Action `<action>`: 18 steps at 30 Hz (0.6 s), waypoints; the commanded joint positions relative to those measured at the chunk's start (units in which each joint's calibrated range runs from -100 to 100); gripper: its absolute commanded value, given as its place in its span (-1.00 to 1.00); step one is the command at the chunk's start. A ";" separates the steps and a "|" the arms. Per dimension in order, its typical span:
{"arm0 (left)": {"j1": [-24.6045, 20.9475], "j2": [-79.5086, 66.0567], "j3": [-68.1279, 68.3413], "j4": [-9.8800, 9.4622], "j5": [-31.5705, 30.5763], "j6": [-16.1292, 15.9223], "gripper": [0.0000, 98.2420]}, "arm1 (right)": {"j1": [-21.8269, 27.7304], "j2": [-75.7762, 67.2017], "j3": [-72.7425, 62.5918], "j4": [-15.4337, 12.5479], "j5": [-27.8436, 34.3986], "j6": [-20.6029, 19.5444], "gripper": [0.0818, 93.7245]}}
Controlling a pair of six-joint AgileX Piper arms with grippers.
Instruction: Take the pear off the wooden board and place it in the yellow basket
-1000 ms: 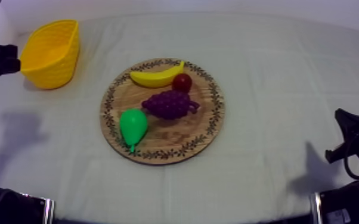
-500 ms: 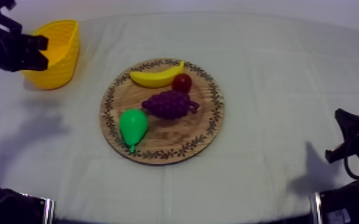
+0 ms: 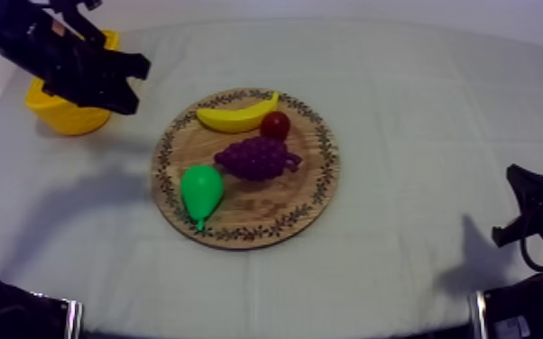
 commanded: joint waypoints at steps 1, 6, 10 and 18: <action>1.57 2.27 -1.54 -0.08 0.03 0.49 -1.00 | 0.00 -0.03 -0.02 0.01 0.02 0.03 -1.00; 4.20 6.49 -5.06 -0.18 0.10 1.83 -1.00 | 0.00 -0.03 -0.02 0.01 0.02 0.03 -1.00; 5.22 8.83 -6.78 -0.70 0.50 5.03 -1.00 | 0.00 -0.03 -0.02 0.01 0.02 0.03 -1.00; 6.47 11.37 -7.62 -1.41 0.97 6.36 -1.00 | 0.00 -0.03 -0.02 0.01 0.02 0.03 -1.00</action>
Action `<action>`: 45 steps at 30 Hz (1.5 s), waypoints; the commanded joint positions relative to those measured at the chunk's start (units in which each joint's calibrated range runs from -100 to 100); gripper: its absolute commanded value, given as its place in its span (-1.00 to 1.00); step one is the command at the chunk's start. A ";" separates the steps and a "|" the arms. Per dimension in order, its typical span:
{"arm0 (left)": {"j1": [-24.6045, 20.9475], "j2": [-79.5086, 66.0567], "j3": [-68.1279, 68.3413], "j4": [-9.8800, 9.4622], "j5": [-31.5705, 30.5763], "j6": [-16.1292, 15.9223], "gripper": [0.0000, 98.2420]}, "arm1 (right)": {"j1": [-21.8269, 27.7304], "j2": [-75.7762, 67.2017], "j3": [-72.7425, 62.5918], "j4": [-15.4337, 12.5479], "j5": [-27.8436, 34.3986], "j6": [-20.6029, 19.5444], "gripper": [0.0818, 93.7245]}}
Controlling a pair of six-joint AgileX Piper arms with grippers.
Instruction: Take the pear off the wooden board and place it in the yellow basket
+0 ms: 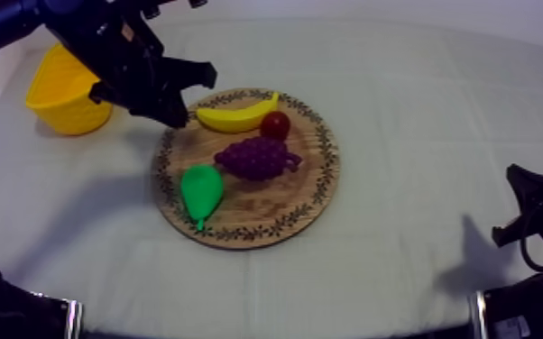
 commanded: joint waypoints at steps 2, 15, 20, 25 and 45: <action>0.54 0.37 0.24 -0.30 0.05 0.74 -1.00 | 0.00 -0.03 -0.02 0.01 0.02 0.01 -1.00; 0.86 0.85 -1.20 -0.64 3.31 1.94 -0.90 | 0.00 -0.03 -0.02 0.01 0.02 0.01 -1.00; 0.81 0.68 -3.36 -0.13 3.51 0.65 -0.97 | 0.00 -0.03 -0.02 0.01 0.02 0.01 -1.00; 1.11 0.40 -5.45 -0.47 3.36 0.33 -0.79 | 0.00 -0.03 -0.02 0.01 0.02 0.01 -1.00; 0.97 1.67 -4.23 -1.14 3.06 0.50 0.72 | 0.00 -0.03 -0.02 0.01 0.02 0.01 -1.00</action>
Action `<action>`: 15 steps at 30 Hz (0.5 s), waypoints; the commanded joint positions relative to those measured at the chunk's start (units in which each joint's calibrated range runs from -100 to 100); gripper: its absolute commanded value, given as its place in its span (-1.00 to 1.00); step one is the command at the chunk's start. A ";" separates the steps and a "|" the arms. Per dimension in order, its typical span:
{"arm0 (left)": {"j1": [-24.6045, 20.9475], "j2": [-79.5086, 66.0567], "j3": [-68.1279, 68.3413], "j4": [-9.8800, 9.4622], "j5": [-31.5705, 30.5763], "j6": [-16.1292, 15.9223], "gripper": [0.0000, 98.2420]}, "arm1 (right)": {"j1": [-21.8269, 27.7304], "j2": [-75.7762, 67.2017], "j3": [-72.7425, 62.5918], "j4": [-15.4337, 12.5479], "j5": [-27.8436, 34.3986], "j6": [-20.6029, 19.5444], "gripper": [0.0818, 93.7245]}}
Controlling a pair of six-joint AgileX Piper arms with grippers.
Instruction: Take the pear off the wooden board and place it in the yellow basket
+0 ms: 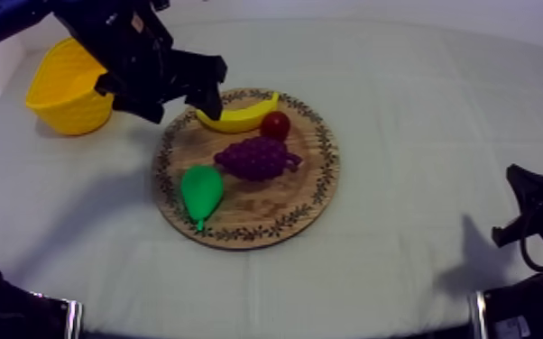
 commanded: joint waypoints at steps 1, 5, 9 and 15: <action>-0.06 0.11 0.02 0.04 0.04 0.07 0.76 | 0.00 -0.03 -0.02 0.01 0.02 0.01 -1.00; -0.06 0.44 0.09 0.08 0.02 0.14 0.84 | 0.00 -0.03 -0.02 0.01 0.02 0.01 -1.00; 0.14 1.08 0.21 0.13 -0.12 0.01 0.89 | 0.00 -0.03 -0.02 0.01 0.02 0.01 -1.00; 0.29 2.93 2.74 0.59 -1.36 -0.49 0.83 | 0.00 -0.03 -0.02 0.01 0.02 0.01 -1.00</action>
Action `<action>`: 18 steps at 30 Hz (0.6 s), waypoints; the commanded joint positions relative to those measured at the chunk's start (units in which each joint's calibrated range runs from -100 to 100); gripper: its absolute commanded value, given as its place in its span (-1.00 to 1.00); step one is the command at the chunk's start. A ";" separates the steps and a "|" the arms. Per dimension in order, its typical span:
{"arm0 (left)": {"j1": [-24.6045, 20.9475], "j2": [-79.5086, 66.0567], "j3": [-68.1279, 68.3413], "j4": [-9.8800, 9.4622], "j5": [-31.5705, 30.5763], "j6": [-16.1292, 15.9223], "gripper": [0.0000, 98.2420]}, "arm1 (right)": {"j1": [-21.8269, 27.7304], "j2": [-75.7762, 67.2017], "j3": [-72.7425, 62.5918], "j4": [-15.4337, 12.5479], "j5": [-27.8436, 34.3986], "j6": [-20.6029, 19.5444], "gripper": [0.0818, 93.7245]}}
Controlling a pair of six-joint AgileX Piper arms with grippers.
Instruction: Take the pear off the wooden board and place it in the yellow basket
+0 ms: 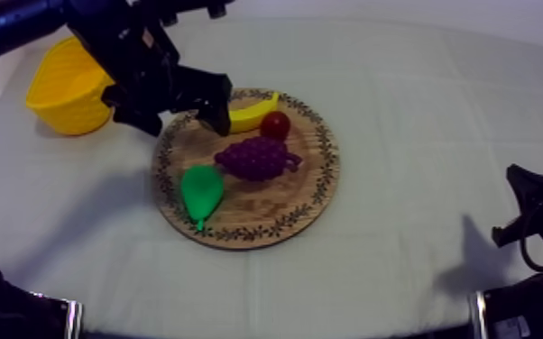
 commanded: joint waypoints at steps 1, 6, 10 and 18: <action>-0.03 0.73 1.35 0.38 -0.99 -0.25 0.83 | 0.00 -0.03 -0.02 0.01 0.02 0.01 -1.00; -0.44 3.66 5.23 2.45 -3.96 -1.14 0.90 | 0.00 -0.03 -0.02 0.01 0.02 0.01 -1.00; -0.59 6.26 7.45 3.38 -5.95 -1.57 0.93 | 0.00 -0.03 -0.02 0.01 0.02 0.01 -1.00; 0.07 10.78 7.98 3.65 -8.06 -1.79 0.95 | 0.00 -0.03 -0.02 0.01 0.02 0.01 -1.00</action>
